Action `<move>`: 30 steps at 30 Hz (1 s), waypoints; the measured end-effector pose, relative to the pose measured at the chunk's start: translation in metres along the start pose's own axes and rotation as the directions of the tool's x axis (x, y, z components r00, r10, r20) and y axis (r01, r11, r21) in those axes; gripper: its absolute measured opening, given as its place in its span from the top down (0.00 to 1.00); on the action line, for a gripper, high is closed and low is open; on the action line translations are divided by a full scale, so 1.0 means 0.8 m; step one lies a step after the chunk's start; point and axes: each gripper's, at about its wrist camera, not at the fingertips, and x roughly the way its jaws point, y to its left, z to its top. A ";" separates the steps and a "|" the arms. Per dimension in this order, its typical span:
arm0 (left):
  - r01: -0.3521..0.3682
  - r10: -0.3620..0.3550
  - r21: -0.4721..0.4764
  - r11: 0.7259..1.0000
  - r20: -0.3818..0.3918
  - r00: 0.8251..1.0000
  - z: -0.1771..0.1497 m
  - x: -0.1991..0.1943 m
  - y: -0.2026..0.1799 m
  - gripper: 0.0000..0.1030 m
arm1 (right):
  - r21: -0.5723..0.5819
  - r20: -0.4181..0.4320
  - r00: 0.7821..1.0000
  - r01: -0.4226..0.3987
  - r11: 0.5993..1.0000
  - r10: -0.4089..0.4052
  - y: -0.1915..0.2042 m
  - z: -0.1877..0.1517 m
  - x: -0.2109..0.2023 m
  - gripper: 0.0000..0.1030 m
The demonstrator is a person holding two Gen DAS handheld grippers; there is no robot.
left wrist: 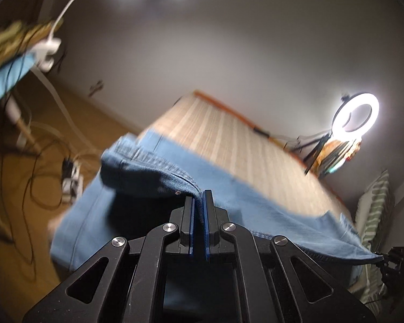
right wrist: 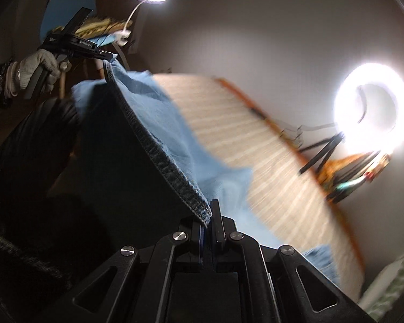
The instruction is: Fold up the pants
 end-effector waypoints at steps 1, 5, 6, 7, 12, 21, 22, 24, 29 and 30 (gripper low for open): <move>-0.001 0.001 -0.016 1.000 -0.015 1.000 -0.010 0.004 0.008 0.96 | 0.014 -0.021 1.000 -0.023 1.000 0.023 0.008 -0.010 0.006 0.99; 0.010 -0.013 -0.067 0.998 -0.041 0.999 -0.032 0.015 0.028 0.96 | 0.034 -0.091 0.993 -0.079 0.996 0.082 0.026 -0.036 0.034 0.99; 0.012 -0.015 -0.074 0.997 -0.040 0.999 -0.034 0.017 0.028 0.96 | 0.031 -0.113 0.989 -0.095 0.995 0.098 0.030 -0.041 0.042 0.99; 0.021 -0.025 -0.083 0.996 -0.037 0.999 -0.037 0.013 0.034 0.96 | 0.029 -0.129 0.986 -0.105 0.994 0.108 0.030 -0.044 0.047 0.99; 0.050 -0.052 -0.121 0.991 -0.016 0.999 -0.038 0.008 0.046 0.79 | 0.029 -0.208 0.958 -0.196 0.980 0.197 0.028 -0.039 0.067 0.87; 0.064 -0.066 -0.289 0.955 0.003 0.998 -0.022 0.009 0.081 0.50 | 0.025 -0.053 0.951 -0.305 0.952 0.305 0.006 0.058 0.074 0.60; 0.073 -0.073 -0.311 0.948 0.010 0.997 -0.022 0.008 0.084 0.50 | 0.023 -0.036 0.947 -0.317 0.948 0.318 0.002 0.073 0.081 0.57; 0.073 -0.069 -0.328 0.942 0.025 0.997 -0.019 0.006 0.086 0.50 | 0.001 -0.006 0.940 -0.340 0.941 0.340 -0.001 0.109 0.102 0.52; -0.019 0.007 -0.297 0.955 -0.042 0.999 -0.006 0.027 0.079 0.50 | -0.039 0.033 0.910 -0.411 0.911 0.413 0.008 0.199 0.167 0.49; -0.035 0.024 -0.278 0.960 -0.044 0.999 -0.005 0.029 0.077 0.50 | -0.037 0.041 0.900 -0.433 0.901 0.434 0.010 0.215 0.182 0.49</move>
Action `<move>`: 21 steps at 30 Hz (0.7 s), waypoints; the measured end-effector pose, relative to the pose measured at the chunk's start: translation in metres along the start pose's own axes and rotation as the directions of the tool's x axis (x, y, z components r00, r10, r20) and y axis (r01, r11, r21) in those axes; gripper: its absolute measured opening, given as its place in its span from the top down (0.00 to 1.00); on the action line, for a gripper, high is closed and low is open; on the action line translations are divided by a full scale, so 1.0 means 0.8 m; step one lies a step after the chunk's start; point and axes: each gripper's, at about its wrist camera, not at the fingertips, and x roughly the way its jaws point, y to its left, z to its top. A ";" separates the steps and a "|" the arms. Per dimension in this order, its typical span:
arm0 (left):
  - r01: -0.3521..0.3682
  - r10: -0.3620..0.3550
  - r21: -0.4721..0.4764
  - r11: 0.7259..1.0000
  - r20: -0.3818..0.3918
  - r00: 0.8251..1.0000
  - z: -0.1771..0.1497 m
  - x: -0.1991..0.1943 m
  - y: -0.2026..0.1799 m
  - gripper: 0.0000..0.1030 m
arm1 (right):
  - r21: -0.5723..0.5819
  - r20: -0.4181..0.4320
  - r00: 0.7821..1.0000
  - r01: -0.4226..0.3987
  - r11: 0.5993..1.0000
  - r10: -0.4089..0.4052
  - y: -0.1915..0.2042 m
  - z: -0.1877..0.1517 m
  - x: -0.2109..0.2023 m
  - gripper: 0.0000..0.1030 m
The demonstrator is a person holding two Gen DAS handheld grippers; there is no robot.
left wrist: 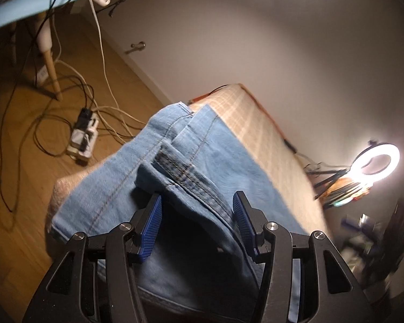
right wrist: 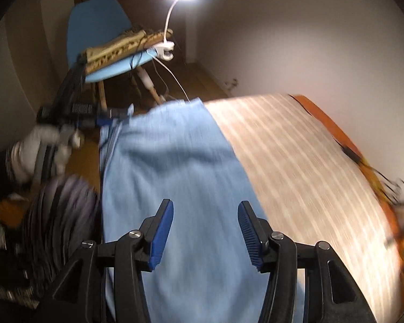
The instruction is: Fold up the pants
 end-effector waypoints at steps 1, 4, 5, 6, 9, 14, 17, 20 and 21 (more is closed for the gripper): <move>-0.005 0.005 0.012 1.000 0.007 1.000 0.000 0.001 -0.001 0.51 | 0.000 0.006 1.000 -0.014 1.000 0.014 -0.005 0.016 0.015 0.49; -0.003 0.003 0.006 1.000 0.030 1.000 -0.004 0.000 0.008 0.56 | -0.014 -0.007 0.999 -0.048 0.999 0.048 -0.011 0.059 0.068 0.47; 0.003 -0.003 0.003 1.000 0.034 0.999 -0.005 -0.001 0.012 0.61 | -0.007 -0.015 0.998 -0.067 0.998 0.067 -0.017 0.072 0.085 0.46; 0.007 -0.007 0.002 1.000 0.037 0.999 -0.007 -0.002 0.014 0.62 | 0.007 -0.030 0.995 -0.096 0.995 0.097 -0.022 0.088 0.109 0.46; 0.029 -0.029 -0.012 0.999 0.045 0.999 -0.014 -0.008 0.023 0.66 | 0.027 -0.049 0.990 -0.131 0.991 0.132 -0.035 0.121 0.164 0.46; 0.071 -0.068 -0.074 0.995 0.045 0.997 -0.025 -0.014 0.032 0.68 | 0.079 -0.086 0.977 -0.190 0.979 0.197 -0.056 0.153 0.237 0.43; 0.091 -0.087 -0.128 0.988 0.041 0.995 -0.021 -0.013 0.036 0.55 | 0.116 -0.107 0.964 -0.231 0.966 0.243 -0.062 0.166 0.274 0.43; 0.061 -0.056 -0.170 0.984 0.032 0.998 -0.010 -0.013 0.037 0.46 | 0.137 -0.130 0.950 -0.265 0.955 0.282 -0.060 0.174 0.304 0.42; 0.052 -0.049 -0.179 0.982 0.022 0.999 -0.007 -0.011 0.038 0.46 | 0.135 -0.127 0.949 -0.271 0.953 0.288 -0.058 0.176 0.309 0.41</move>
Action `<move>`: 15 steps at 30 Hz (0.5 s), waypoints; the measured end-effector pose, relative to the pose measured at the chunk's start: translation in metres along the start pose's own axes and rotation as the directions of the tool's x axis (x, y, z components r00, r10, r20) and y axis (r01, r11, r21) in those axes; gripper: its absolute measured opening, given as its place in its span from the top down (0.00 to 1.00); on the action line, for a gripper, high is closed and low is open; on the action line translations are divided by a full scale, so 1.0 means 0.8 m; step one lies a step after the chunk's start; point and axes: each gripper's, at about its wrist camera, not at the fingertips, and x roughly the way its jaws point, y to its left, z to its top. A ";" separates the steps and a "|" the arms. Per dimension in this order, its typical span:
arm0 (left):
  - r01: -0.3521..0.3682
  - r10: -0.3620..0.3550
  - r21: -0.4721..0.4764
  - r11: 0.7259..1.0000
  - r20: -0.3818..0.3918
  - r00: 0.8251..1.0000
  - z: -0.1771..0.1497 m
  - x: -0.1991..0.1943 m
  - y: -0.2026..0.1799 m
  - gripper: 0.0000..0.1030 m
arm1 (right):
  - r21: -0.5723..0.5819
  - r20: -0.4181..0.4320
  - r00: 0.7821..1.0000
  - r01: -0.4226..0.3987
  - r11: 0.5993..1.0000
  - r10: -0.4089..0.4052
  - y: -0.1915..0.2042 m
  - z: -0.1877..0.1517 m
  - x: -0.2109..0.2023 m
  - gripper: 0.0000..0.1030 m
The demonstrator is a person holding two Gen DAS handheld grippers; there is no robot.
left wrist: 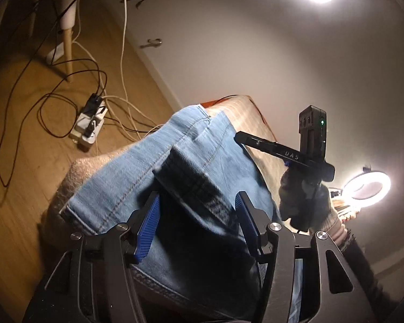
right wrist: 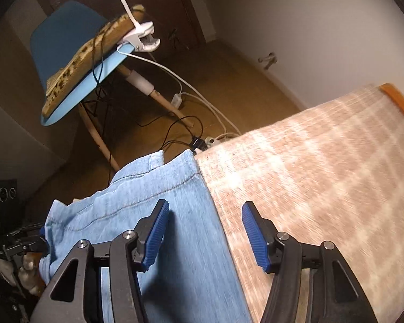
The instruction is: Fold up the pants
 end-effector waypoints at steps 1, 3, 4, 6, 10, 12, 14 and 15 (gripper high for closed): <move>-0.013 0.013 -0.008 1.000 -0.011 1.000 0.002 0.002 0.000 0.46 | -0.007 0.012 1.000 -0.005 1.000 0.005 0.001 0.003 0.001 0.42; -0.039 0.038 -0.024 0.999 -0.041 0.998 0.007 0.009 0.002 0.46 | 0.005 0.012 0.998 -0.057 0.998 0.057 0.002 0.008 0.006 0.63; -0.050 0.048 -0.024 0.998 -0.045 0.998 0.008 0.012 0.002 0.46 | 0.006 0.006 0.997 -0.071 0.997 0.071 0.003 0.009 0.008 0.74; -0.050 0.050 -0.017 0.999 -0.023 0.998 0.006 0.012 0.004 0.47 | -0.036 0.001 0.999 -0.034 0.999 0.034 0.014 0.011 0.012 0.84; -0.027 0.027 0.010 1.000 0.018 0.999 -0.001 0.008 0.008 0.80 | -0.088 0.029 1.000 -0.006 0.996 0.008 0.034 0.016 -0.001 1.00; -0.022 0.022 0.021 1.000 0.028 0.999 -0.003 0.007 0.011 0.88 | -0.107 0.054 0.999 0.010 0.994 -0.004 0.041 0.020 -0.013 1.00; -0.010 0.009 0.021 1.000 0.048 0.999 -0.005 0.002 0.016 0.91 | -0.114 0.073 0.997 0.032 0.993 -0.024 0.046 0.024 -0.023 1.00; -0.004 0.003 0.019 1.000 0.057 0.998 -0.006 -0.002 0.017 0.92 | -0.112 0.088 0.996 0.043 0.993 -0.033 0.048 0.027 -0.030 1.00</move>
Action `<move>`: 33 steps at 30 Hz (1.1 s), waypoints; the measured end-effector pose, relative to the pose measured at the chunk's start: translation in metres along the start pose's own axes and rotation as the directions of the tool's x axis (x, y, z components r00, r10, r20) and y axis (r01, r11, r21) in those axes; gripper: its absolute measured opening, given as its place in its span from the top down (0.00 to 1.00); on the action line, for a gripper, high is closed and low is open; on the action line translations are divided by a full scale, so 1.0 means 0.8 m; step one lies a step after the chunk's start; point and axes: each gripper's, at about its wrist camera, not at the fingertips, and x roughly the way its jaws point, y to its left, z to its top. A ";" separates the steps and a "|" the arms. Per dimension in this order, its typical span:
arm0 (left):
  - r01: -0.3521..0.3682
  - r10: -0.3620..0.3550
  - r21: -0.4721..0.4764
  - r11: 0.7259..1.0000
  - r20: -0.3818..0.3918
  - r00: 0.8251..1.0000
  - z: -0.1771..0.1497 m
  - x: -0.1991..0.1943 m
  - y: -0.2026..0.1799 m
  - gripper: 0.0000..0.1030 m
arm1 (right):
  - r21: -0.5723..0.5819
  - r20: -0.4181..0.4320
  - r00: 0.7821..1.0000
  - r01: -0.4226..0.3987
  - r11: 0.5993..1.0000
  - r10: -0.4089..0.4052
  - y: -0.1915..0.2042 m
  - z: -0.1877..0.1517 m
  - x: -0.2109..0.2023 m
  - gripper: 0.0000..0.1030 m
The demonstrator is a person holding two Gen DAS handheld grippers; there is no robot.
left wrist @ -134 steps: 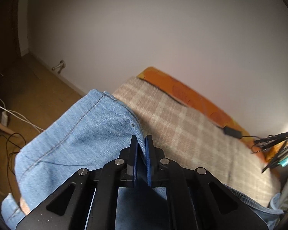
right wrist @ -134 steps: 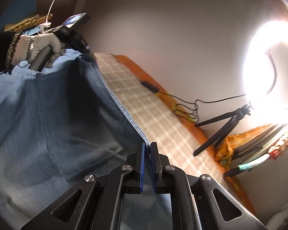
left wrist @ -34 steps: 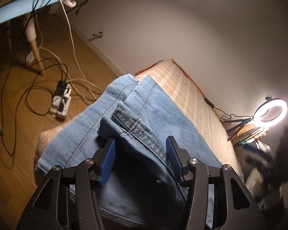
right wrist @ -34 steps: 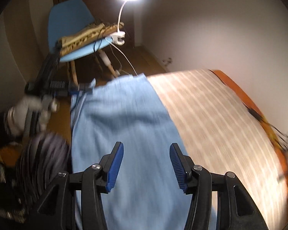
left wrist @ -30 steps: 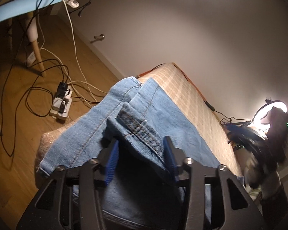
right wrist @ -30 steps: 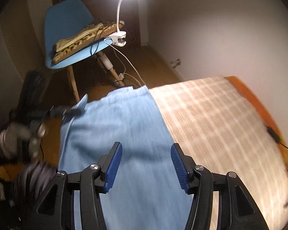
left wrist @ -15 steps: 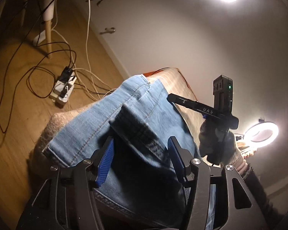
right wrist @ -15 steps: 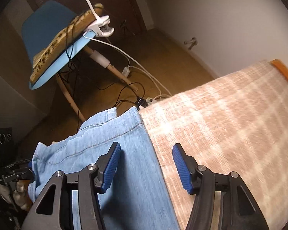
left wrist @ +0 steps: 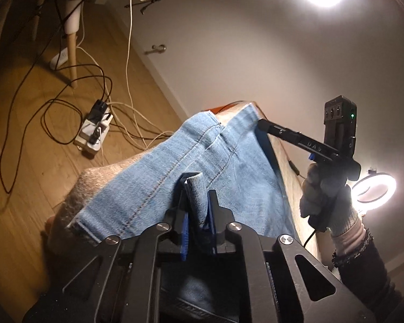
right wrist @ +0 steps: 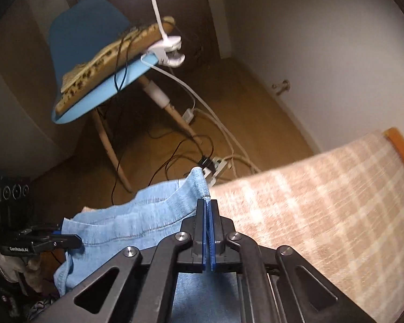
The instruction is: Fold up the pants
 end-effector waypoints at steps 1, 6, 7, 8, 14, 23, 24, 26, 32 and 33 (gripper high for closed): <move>0.006 -0.006 0.003 1.000 0.013 1.000 -0.001 -0.005 0.001 0.92 | 0.003 0.013 1.000 0.005 1.000 -0.005 0.001 0.002 -0.005 1.00; 0.006 -0.006 0.001 1.000 0.076 0.997 0.001 -0.030 0.003 0.92 | -0.024 0.060 0.998 -0.004 1.000 0.005 0.021 0.021 -0.027 1.00; 0.004 -0.004 -0.001 1.000 0.087 0.996 0.001 -0.036 0.005 0.92 | -0.033 0.063 0.998 -0.008 0.999 0.010 0.026 0.024 -0.028 1.00; 0.002 -0.001 -0.003 1.000 0.090 0.996 0.001 -0.039 0.007 0.92 | -0.042 0.067 0.998 -0.014 0.999 0.017 0.032 0.028 -0.028 1.00; -0.030 0.032 -0.022 0.999 0.073 0.997 -0.006 -0.034 0.029 0.92 | -0.038 0.035 0.999 -0.020 0.999 0.022 0.043 0.035 0.010 1.00; -0.087 0.084 0.054 0.995 0.064 0.994 -0.009 -0.027 0.030 0.92 | -0.033 -0.082 0.995 0.050 0.998 -0.052 0.030 0.018 0.080 1.00; -0.092 0.088 0.061 0.994 0.058 0.994 -0.008 -0.027 0.029 0.92 | -0.019 -0.095 0.994 0.056 0.998 -0.058 0.027 0.017 0.083 0.99; -0.101 0.099 0.058 0.993 0.048 0.994 -0.006 -0.030 0.030 0.88 | 0.004 -0.087 0.994 0.065 0.998 -0.064 0.023 0.018 0.078 0.92; -0.161 0.154 0.115 0.980 0.071 0.986 0.005 -0.052 0.026 0.84 | 0.092 0.030 0.995 0.092 0.992 -0.095 0.014 0.006 -0.005 0.67; -0.165 0.156 0.132 0.977 0.075 0.985 0.008 -0.057 0.022 0.84 | 0.108 0.047 0.993 0.103 0.989 -0.109 0.014 0.000 -0.022 0.66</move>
